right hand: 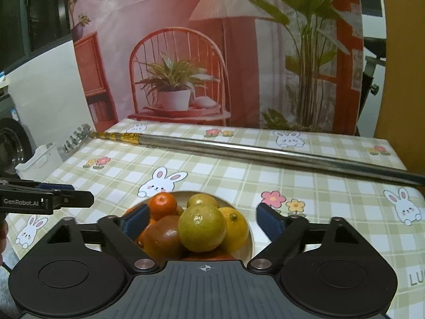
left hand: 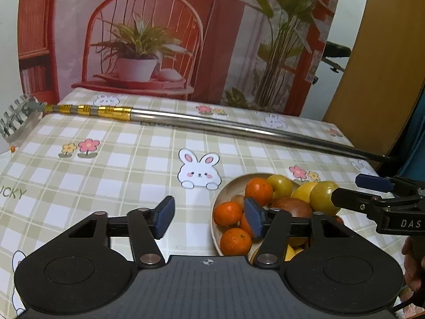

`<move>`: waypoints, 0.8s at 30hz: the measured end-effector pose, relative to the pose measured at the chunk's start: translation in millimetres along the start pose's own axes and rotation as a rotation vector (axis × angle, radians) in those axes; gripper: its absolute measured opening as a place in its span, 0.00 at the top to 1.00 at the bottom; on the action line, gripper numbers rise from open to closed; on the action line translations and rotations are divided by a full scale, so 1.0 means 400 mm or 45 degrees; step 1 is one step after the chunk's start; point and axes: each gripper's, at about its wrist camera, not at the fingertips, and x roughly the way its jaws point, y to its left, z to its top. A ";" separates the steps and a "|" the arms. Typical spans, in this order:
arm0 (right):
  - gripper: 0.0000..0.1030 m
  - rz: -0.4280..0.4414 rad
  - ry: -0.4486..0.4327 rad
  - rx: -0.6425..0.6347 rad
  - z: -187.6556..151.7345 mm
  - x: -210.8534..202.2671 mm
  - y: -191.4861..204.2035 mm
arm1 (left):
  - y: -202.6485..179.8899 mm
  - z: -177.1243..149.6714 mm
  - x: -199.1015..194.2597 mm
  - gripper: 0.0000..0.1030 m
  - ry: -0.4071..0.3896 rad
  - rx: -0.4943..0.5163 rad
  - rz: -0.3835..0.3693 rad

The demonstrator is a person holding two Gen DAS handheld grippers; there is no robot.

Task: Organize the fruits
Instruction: 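Open the right gripper to release the yellow fruit into the plate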

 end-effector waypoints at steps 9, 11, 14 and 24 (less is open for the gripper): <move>0.00 -0.026 -0.042 0.060 0.025 -0.055 -0.014 | -0.037 0.029 -0.055 0.06 -0.090 0.071 -0.056; 0.00 -0.037 -0.060 0.075 0.030 -0.072 -0.017 | -0.046 0.042 -0.073 0.05 -0.105 0.087 -0.078; 0.00 -0.053 -0.087 0.090 0.041 -0.104 -0.023 | -0.053 0.063 -0.105 0.04 -0.140 0.093 -0.099; 0.00 -0.120 -0.234 0.137 0.126 -0.254 -0.013 | -0.103 0.144 -0.246 0.02 -0.281 0.126 -0.101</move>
